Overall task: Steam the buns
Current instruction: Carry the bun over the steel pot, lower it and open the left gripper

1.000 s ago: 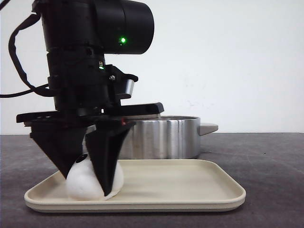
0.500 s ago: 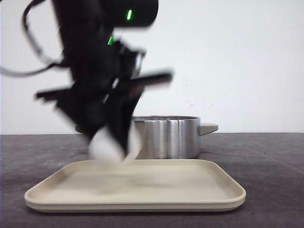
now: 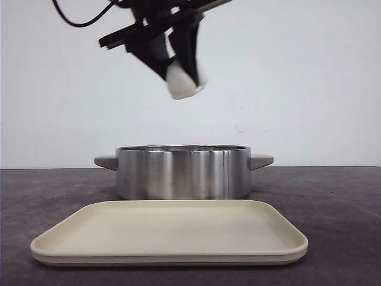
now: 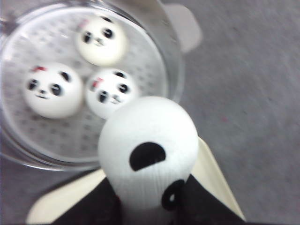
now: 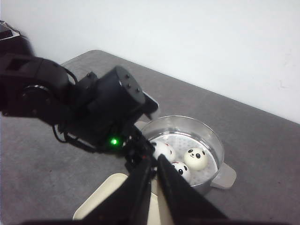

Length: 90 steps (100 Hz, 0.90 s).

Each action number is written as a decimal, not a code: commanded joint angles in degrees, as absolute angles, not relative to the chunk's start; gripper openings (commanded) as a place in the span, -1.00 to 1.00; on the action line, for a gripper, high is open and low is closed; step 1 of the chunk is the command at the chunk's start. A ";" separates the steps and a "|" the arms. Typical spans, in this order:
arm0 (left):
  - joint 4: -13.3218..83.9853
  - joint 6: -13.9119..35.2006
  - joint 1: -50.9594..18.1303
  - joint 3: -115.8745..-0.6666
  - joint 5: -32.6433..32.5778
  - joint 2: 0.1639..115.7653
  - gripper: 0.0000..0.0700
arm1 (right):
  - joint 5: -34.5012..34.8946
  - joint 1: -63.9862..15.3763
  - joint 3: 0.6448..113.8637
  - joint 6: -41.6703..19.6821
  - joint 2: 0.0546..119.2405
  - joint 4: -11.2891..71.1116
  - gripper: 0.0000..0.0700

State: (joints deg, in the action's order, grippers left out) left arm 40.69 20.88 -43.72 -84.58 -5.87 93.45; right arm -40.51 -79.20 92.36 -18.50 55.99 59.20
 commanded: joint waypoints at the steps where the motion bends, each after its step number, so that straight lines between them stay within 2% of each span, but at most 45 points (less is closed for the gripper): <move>1: 39.68 19.81 -42.44 -85.71 -6.20 94.26 -1.00 | -40.58 -80.18 93.32 -19.49 56.47 58.78 -0.96; 22: 35.38 16.69 -37.52 -85.71 -6.15 94.87 -1.00 | -40.58 -80.18 93.32 -19.49 56.49 58.78 -0.96; 48: 28.40 16.49 -33.80 -85.71 -4.10 96.42 -1.00 | -40.62 -80.18 93.32 -19.51 56.51 58.78 -0.96; 61: 28.77 16.47 -33.28 -85.71 -1.63 99.59 -1.00 | -41.06 -80.18 93.32 -19.51 56.51 58.78 -0.96; 90: 29.65 16.49 -33.56 -85.71 -0.97 107.96 -1.00 | -43.31 -80.16 93.32 -19.51 56.51 58.83 -0.96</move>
